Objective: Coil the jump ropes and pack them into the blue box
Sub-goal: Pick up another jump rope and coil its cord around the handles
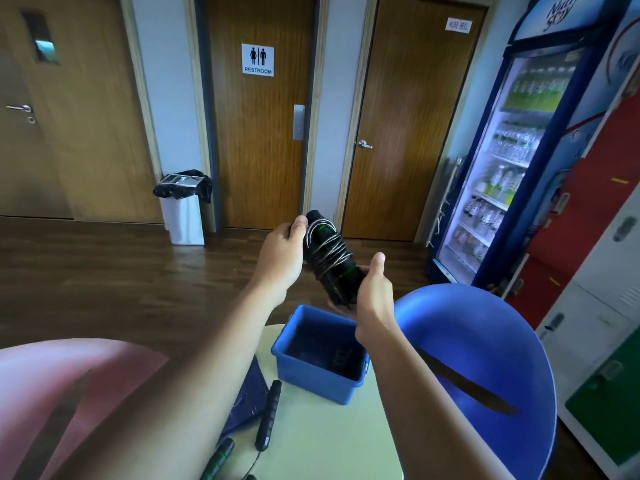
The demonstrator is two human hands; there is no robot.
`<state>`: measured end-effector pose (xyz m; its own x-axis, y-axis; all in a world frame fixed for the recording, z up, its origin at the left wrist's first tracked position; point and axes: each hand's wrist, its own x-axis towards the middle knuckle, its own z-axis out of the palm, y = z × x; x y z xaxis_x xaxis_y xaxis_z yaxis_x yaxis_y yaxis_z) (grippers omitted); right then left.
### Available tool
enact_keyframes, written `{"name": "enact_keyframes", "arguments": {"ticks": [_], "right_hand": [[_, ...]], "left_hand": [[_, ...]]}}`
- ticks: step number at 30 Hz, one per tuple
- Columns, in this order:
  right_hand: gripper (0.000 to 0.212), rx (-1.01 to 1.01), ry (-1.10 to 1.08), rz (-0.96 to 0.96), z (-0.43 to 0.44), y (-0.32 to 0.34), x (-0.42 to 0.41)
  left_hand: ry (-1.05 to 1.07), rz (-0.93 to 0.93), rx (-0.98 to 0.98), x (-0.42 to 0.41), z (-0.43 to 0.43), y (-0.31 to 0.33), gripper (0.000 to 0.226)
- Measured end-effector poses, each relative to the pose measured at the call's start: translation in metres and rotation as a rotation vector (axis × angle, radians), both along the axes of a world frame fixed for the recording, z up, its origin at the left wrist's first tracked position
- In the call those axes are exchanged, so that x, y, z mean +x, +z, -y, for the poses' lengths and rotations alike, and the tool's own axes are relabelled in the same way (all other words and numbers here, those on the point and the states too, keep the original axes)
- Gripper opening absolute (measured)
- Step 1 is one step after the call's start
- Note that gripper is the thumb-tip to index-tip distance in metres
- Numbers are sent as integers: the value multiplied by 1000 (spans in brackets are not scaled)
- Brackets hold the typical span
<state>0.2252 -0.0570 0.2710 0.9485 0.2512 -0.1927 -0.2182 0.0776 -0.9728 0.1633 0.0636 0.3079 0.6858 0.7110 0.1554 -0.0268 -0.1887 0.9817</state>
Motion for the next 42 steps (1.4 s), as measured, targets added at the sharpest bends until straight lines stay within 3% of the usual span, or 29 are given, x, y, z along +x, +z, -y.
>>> {"name": "enact_keyframes", "arguments": {"ticks": [3, 8, 11, 14, 17, 23, 29, 31, 33, 36, 40, 42], "right_hand": [[55, 38, -100, -36, -13, 0, -8], [64, -227, -279, 151, -21, -6, -14], [76, -289, -267, 190, -33, -30, -9], [66, -368, -234, 163, -35, -36, -11], [53, -406, -260, 141, -32, -38, -12], [55, -456, -227, 30, -39, -63, -2], [54, -539, -234, 126, -31, -68, 15], [53, -611, -203, 161, -28, -72, 25], [54, -678, -160, 182, -22, -76, 37], [57, -754, -87, 207, -17, -88, 59], [58, -807, 83, 223, -19, -108, 92], [59, -795, 145, 193, -23, -120, 110]], "left_hand": [[14, -32, -65, 1, -9, -8, 40], [-29, -92, 4, 1, -28, -18, 41], [-40, -197, 70, 2, -37, -29, 55], [-55, -262, 119, 4, -46, -44, 52], [-67, -230, 176, 4, -51, -58, 51], [-106, -158, 249, 8, -61, -91, 58], [-206, -115, 135, 23, -63, -119, 61], [-276, -130, -31, 30, -59, -124, 51], [-329, -168, -52, 40, -60, -131, 39], [-448, -265, 145, 62, -71, -143, 34], [-814, -508, 389, 92, -73, -143, 62], [-920, -678, 550, 108, -68, -145, 52]]}}
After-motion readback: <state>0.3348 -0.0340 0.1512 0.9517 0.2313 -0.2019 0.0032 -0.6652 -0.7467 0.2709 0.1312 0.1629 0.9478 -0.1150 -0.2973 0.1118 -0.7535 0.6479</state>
